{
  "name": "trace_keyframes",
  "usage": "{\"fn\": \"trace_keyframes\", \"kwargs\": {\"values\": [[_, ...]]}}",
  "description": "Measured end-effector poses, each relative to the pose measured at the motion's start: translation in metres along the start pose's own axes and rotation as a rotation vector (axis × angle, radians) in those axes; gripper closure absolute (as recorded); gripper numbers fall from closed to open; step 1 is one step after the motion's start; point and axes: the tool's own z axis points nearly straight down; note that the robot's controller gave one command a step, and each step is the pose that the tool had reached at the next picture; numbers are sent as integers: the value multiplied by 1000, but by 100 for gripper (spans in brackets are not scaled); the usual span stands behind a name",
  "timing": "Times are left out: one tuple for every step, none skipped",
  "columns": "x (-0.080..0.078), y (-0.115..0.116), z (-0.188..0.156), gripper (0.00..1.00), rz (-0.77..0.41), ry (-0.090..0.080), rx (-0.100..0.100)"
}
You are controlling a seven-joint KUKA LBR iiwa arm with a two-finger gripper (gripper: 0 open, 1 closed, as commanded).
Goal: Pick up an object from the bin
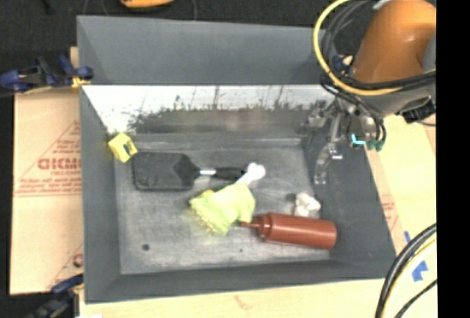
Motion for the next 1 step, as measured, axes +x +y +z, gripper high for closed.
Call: {"fn": "trace_keyframes", "kwargs": {"values": [[-1,0,-5,0,-2,-8,1]]}}
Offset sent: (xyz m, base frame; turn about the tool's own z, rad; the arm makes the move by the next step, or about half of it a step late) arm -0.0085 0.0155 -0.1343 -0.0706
